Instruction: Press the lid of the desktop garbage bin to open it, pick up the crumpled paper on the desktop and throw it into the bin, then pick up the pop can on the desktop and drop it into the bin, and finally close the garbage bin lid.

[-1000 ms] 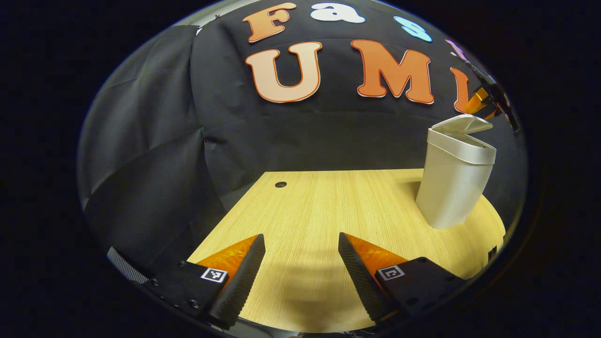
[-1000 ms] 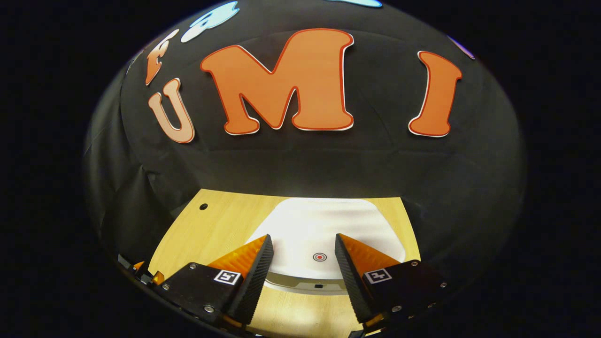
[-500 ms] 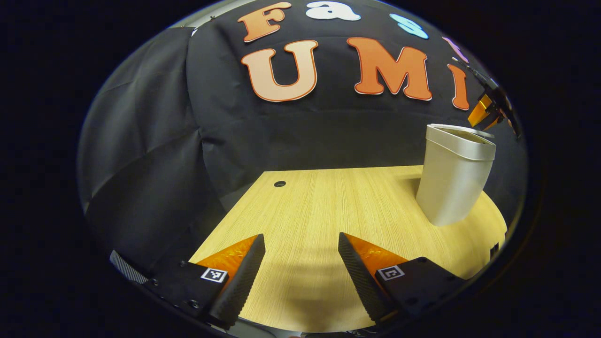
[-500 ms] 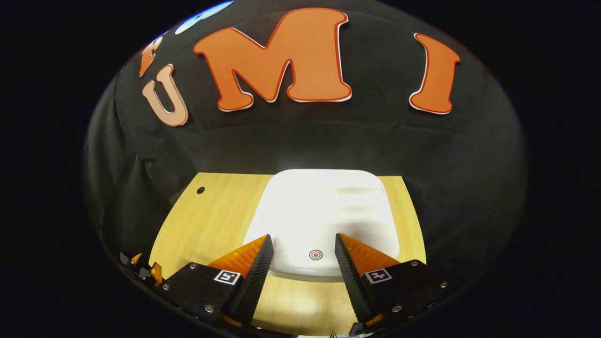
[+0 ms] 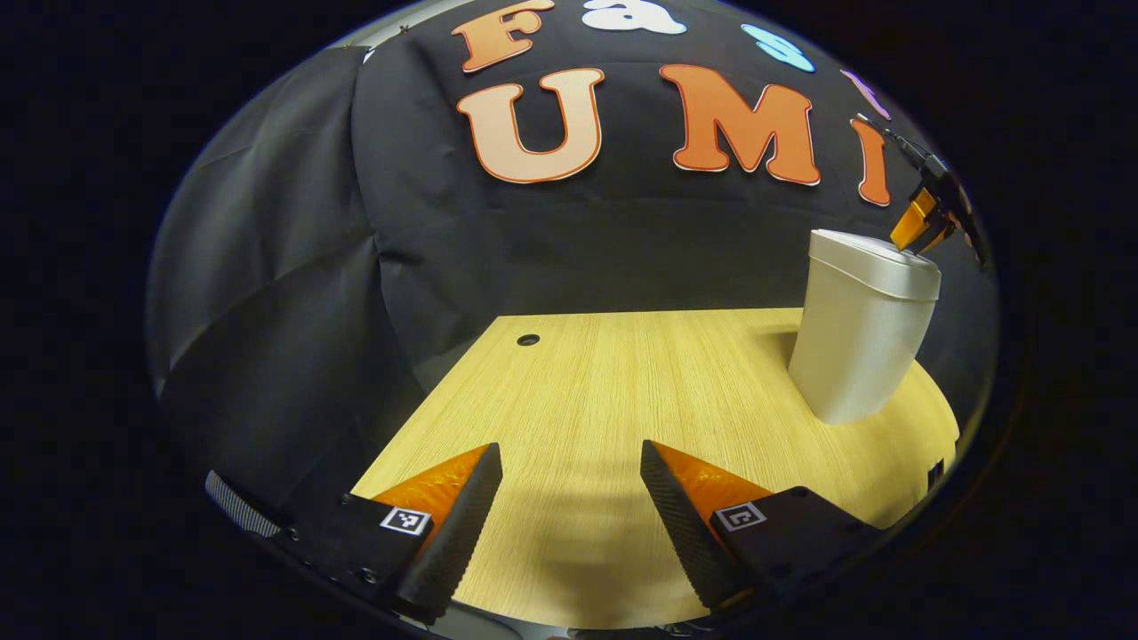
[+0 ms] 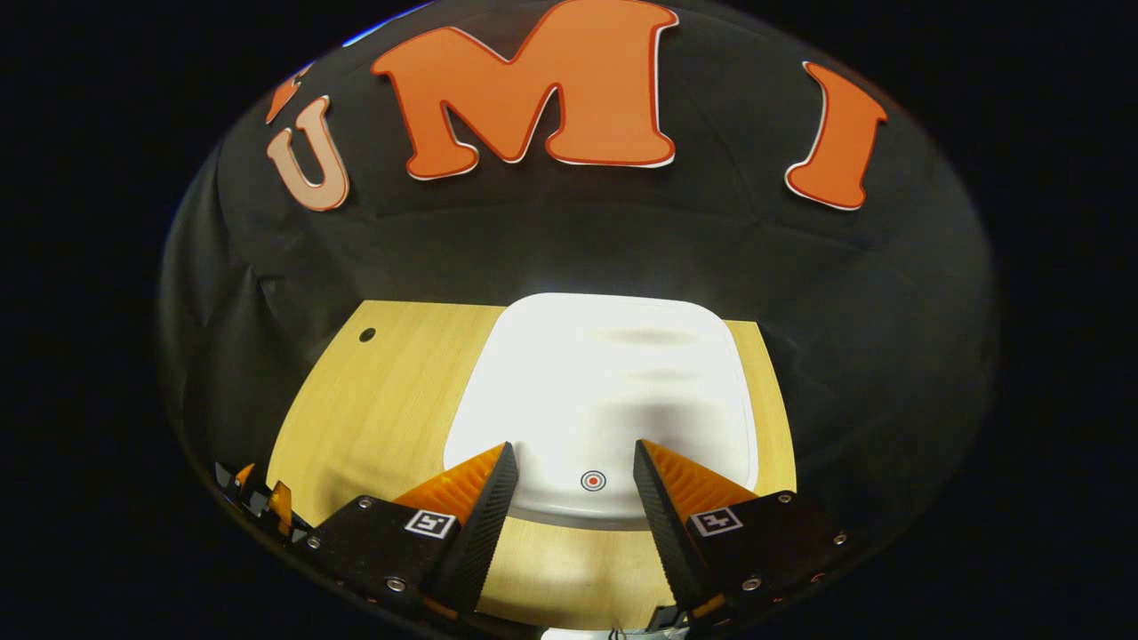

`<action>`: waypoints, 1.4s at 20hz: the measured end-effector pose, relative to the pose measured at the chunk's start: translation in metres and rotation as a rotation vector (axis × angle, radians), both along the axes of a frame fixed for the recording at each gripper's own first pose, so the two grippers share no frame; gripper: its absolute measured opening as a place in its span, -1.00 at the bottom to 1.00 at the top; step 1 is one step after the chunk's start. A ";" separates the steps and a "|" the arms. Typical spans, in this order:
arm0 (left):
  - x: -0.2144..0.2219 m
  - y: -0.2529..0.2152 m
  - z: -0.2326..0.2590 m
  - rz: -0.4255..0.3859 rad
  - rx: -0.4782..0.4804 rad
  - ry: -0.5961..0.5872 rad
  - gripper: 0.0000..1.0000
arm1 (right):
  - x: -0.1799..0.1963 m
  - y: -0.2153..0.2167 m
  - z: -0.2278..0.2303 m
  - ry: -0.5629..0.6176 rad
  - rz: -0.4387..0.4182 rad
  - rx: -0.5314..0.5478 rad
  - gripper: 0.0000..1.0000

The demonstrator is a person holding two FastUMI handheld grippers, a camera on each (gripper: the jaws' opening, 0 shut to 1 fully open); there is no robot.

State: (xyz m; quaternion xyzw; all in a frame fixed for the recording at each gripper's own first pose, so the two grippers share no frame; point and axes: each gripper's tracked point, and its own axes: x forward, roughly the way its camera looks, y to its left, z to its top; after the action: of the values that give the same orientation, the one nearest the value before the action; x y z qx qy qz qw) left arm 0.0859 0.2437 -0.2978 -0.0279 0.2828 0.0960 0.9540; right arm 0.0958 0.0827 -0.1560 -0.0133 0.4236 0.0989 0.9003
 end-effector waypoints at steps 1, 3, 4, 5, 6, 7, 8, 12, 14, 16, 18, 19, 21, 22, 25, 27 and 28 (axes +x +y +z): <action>-0.001 -0.001 -0.001 0.000 -0.006 0.006 0.99 | 0.000 0.000 -0.002 -0.004 -0.003 -0.001 0.62; -0.002 -0.002 -0.001 0.001 -0.013 0.012 0.99 | 0.000 0.002 -0.002 -0.007 -0.019 0.021 0.63; -0.002 -0.002 -0.001 -0.001 -0.014 0.012 1.00 | -0.001 0.002 -0.005 -0.010 -0.018 0.026 0.63; -0.002 -0.002 -0.002 -0.006 -0.015 0.012 0.94 | 0.001 0.003 -0.004 -0.027 -0.004 0.020 0.62; -0.002 -0.003 -0.003 -0.008 -0.016 0.013 1.00 | 0.001 0.002 -0.003 -0.035 -0.008 0.024 0.61; -0.003 -0.003 -0.002 -0.012 -0.018 0.015 1.00 | 0.001 0.002 -0.003 -0.042 -0.018 0.029 0.61; -0.003 -0.003 -0.002 -0.017 -0.018 0.016 0.99 | 0.002 0.003 -0.004 -0.050 -0.024 0.026 0.61; 0.002 0.001 0.000 -0.048 0.001 0.001 1.00 | 0.005 0.002 -0.002 -0.114 -0.079 0.011 0.59; 0.006 0.002 0.002 -0.063 0.007 -0.006 1.00 | 0.004 0.000 -0.001 -0.150 -0.111 0.011 0.60; 0.010 0.004 0.003 -0.077 0.014 -0.017 0.99 | -0.001 -0.002 0.000 -0.175 -0.128 0.005 0.60; 0.013 0.003 0.004 -0.097 0.012 -0.036 1.00 | -0.005 -0.004 0.004 -0.205 -0.140 -0.003 0.52; 0.015 0.002 0.005 -0.103 0.009 -0.042 1.00 | -0.006 -0.003 0.006 -0.218 -0.141 0.004 0.60; 0.020 0.002 0.007 -0.115 0.012 -0.058 1.00 | -0.009 -0.004 0.009 -0.246 -0.139 0.004 0.52; 0.023 0.002 0.008 -0.122 0.012 -0.064 0.99 | -0.018 -0.007 0.011 -0.255 -0.143 -0.010 0.61; 0.036 -0.002 0.015 -0.151 0.007 -0.111 1.00 | -0.030 -0.007 0.016 -0.294 -0.155 -0.010 0.61; 0.043 -0.005 0.019 -0.177 0.013 -0.138 0.97 | -0.033 -0.008 0.018 -0.305 -0.165 -0.009 0.62; 0.046 -0.005 0.022 -0.191 0.019 -0.154 1.00 | -0.035 -0.005 0.022 -0.327 -0.171 0.011 0.62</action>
State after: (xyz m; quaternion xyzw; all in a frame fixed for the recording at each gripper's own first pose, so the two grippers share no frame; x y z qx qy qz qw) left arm 0.1322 0.2390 -0.2757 0.0009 0.2091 0.0047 0.9779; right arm 0.0605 0.0777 -0.1338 0.0115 0.2705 0.0210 0.9624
